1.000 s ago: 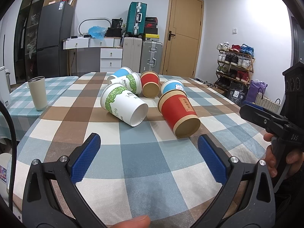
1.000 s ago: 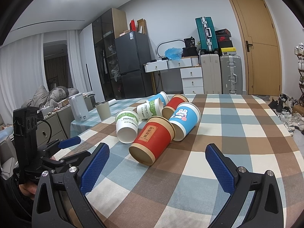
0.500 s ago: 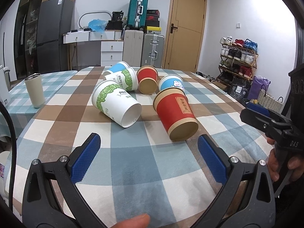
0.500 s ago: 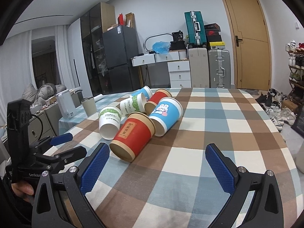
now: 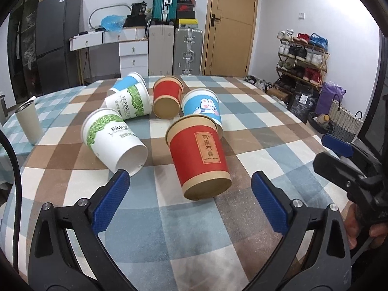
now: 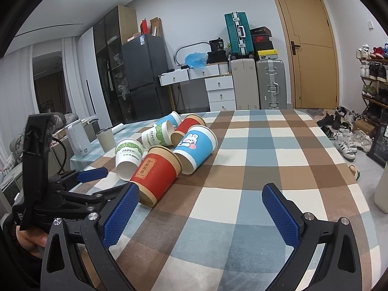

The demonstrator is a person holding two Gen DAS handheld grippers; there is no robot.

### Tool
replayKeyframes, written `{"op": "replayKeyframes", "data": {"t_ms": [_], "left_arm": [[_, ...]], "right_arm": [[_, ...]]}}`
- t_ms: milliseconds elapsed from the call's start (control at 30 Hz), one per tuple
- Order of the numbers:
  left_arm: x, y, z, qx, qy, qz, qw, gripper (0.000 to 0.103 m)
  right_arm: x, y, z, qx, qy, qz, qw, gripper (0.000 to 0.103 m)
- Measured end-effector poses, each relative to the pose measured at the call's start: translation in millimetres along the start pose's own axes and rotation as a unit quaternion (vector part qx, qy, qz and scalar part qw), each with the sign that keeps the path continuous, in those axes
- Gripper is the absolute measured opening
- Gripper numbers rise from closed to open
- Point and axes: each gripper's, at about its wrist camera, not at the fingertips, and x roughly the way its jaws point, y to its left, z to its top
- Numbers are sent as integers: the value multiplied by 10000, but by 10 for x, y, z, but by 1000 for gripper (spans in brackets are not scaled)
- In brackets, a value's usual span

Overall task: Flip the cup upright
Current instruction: 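Move the left gripper toward the red cup lying on its side and close on it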

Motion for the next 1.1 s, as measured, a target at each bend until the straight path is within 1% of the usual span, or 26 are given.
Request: {"op": "replayKeyframes", "data": {"t_ms": [67,200,267,300,433,500,533,567,767,1100], "left_arm": [[106,-29,35,-41,130,-31,9999,98],[251,-34,64,-64,234,-38,9997,95],[339,-56,87,-73,332,-19,9994,88],[377,-65,92,-81,379,-28,9992,87],[471,-82,96,-94,492,-30,9987,75],[491,-70,89,-116,530,-47,9985,65],[498,-62,88,-139,546,-68,9984,56],[508,-50,86,-178,573,-110,9981,55],[424,-5,43,-291,521,-178,9981,53],[67,92,-33,-519,255,-201,9981,53]], "right_arm": [[-5,-6,6,19,-1,0,10000,103],[-5,-13,1,7,1,-10,10000,103],[5,-5,-2,-6,19,-17,10000,103],[14,0,-2,-12,27,-16,10000,103],[29,21,-6,-39,42,-3,10000,103],[31,25,-8,-49,46,1,10000,103],[31,30,-9,-57,47,0,10000,103],[33,29,-9,-50,47,-2,10000,103],[37,39,-9,-41,49,-3,10000,103],[69,86,-24,-93,76,83,9999,103]]}}
